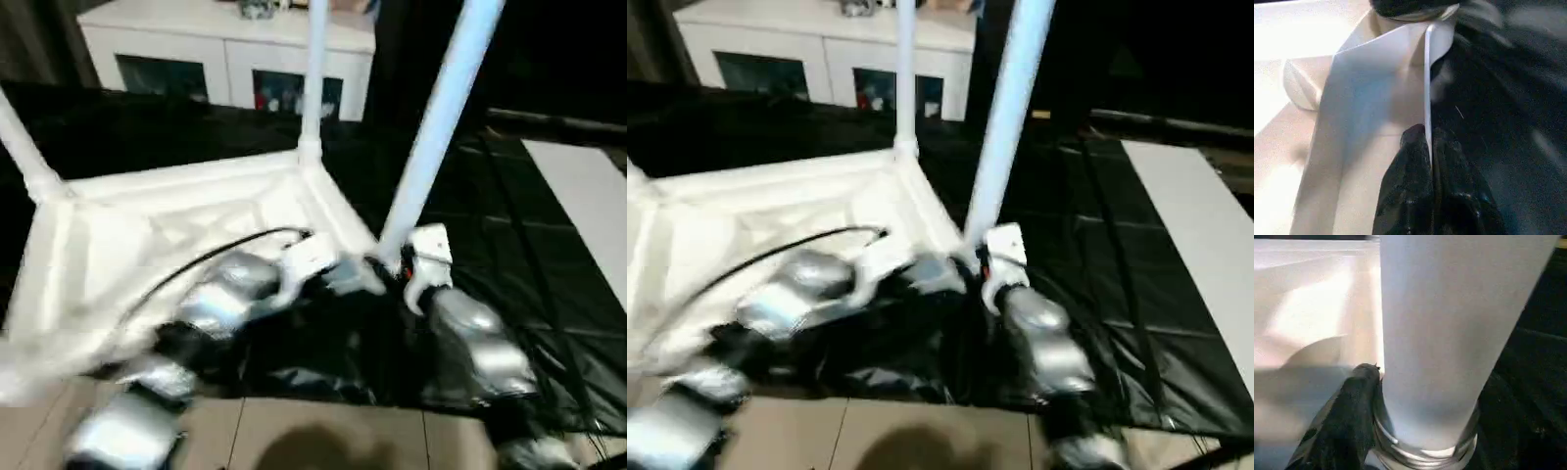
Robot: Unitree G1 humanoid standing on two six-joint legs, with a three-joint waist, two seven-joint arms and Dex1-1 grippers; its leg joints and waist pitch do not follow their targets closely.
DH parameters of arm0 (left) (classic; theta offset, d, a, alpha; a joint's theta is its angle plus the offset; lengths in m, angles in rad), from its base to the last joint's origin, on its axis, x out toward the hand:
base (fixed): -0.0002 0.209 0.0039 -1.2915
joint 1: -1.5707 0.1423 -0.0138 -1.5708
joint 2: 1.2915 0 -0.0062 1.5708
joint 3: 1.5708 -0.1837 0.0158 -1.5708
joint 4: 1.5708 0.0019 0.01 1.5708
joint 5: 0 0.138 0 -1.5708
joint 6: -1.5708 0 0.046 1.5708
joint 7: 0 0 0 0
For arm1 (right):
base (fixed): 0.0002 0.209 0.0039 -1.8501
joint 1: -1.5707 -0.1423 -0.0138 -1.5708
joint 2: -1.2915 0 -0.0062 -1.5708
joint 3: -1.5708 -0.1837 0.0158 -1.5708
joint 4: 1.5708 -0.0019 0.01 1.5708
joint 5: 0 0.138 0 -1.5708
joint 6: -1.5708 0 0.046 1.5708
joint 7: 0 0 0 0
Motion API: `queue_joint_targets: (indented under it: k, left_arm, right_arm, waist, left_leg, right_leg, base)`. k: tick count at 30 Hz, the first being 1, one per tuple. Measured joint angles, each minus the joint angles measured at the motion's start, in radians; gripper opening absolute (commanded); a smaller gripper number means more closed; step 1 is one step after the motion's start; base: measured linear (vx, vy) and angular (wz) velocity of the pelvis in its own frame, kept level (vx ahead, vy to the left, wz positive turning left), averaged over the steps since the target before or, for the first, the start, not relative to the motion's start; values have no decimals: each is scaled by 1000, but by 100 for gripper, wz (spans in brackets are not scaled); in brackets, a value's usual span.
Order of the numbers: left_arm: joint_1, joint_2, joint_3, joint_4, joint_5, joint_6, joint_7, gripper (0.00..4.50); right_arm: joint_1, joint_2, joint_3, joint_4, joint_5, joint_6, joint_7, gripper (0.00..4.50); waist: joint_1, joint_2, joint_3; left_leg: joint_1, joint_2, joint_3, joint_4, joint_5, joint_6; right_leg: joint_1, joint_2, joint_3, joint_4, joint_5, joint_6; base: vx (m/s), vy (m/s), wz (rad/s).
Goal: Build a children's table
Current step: Rotate leg to tighten
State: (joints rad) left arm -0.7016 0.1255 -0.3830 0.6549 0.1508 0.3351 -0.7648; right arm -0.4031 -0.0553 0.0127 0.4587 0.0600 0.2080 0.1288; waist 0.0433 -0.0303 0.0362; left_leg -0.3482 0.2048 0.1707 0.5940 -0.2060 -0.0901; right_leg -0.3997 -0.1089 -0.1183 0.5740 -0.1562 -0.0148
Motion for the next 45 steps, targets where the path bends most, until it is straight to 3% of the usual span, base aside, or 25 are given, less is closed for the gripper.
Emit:
queue_joint_targets:
  k: [5, 7, 15, 18, 22, 27, 32, 35, 39, 45]
  left_arm:
    - [-24, -52, 18, 67, 7, -2, 60, 0]
    - [-24, -53, 16, 72, 11, -11, 61, 0]
    - [-37, -25, 15, 88, 22, -44, 60, 0]
    - [-38, -11, 13, 88, 23, -60, 49, 0]
    - [-38, 20, 5, 85, 25, -96, 3, 0]
    - [12, 127, -13, 4, -1, -165, -164, 0]
    - [62, 244, -43, -116, -34, -217, -363, 0]
    - [76, 280, -58, -164, -49, -218, -445, 0]
    - [82, 298, -68, -190, -59, -215, -498, 0]
    - [106, 350, -73, -231, -78, -198, -573, 0]
  right_arm:
    - [-50, 31, -36, 111, -5, -67, -56, 261]
    - [-53, 31, -36, 115, -6, -70, -56, 316]
    - [-39, 22, -41, 88, 11, -96, 3, 376]
    - [-17, -26, -13, 34, 10, -97, 65, 416]
    - [21, -130, 1, -41, 9, -81, 177, 437]
    - [98, -313, 28, -120, 27, -64, 436, 437]
    - [147, -397, 81, -227, 104, -52, 678, 437]
    - [170, -404, 102, -287, 154, -24, 757, 437]
    - [176, -426, 114, -340, 189, 1, 816, 437]
    - [198, -454, 151, -367, 202, 10, 885, 437]
  waist:
    - [-4, 3, -4]
    - [-5, 3, -4]
    - [-11, 4, -1]
    - [-10, 6, 1]
    - [-9, 6, 3]
    - [-8, 8, 5]
    - [11, 9, 4]
    - [29, 9, 4]
    - [47, 9, 4]
    - [46, 9, 4]
  left_leg:
    - [0, 0, -1, -1, 0, 0]
    - [0, 0, -2, -1, 0, 0]
    - [-4, 0, -2, -5, 0, 0]
    - [-5, 0, -2, -6, 0, 0]
    - [-4, 0, -2, -9, 0, 1]
    - [-5, 1, -2, -14, 0, 1]
    - [-3, 4, 0, -18, 0, 1]
    - [-2, 4, 1, -13, 2, 4]
    - [-2, 4, 2, -13, 1, 8]
    - [2, 4, 3, -12, -1, 1]
  right_leg:
    - [5, 0, -2, -5, 0, 0]
    - [8, 0, -3, -6, 0, 1]
    - [2, 0, -6, -16, 0, 1]
    - [0, 0, -6, -16, 0, 1]
    - [-1, 0, -7, -16, 0, 1]
    - [-2, 2, -7, -14, 1, 1]
    - [-3, 5, -3, -8, 7, 2]
    - [-5, 4, -1, 7, -8, -3]
    - [-5, 4, 0, 8, -12, -5]
    - [-5, 4, 2, 13, -13, -5]
  base:
    - [0, 0, 0]
    - [0, 0, 0]
    - [0, 0, 0]
    - [0, 0, 0]
    - [0, 0, 0]
    - [0, 0, 0]
    - [55, -15, 3]
    - [67, -8, 1]
    - [26, 5, 0]
    - [0, 0, 0]
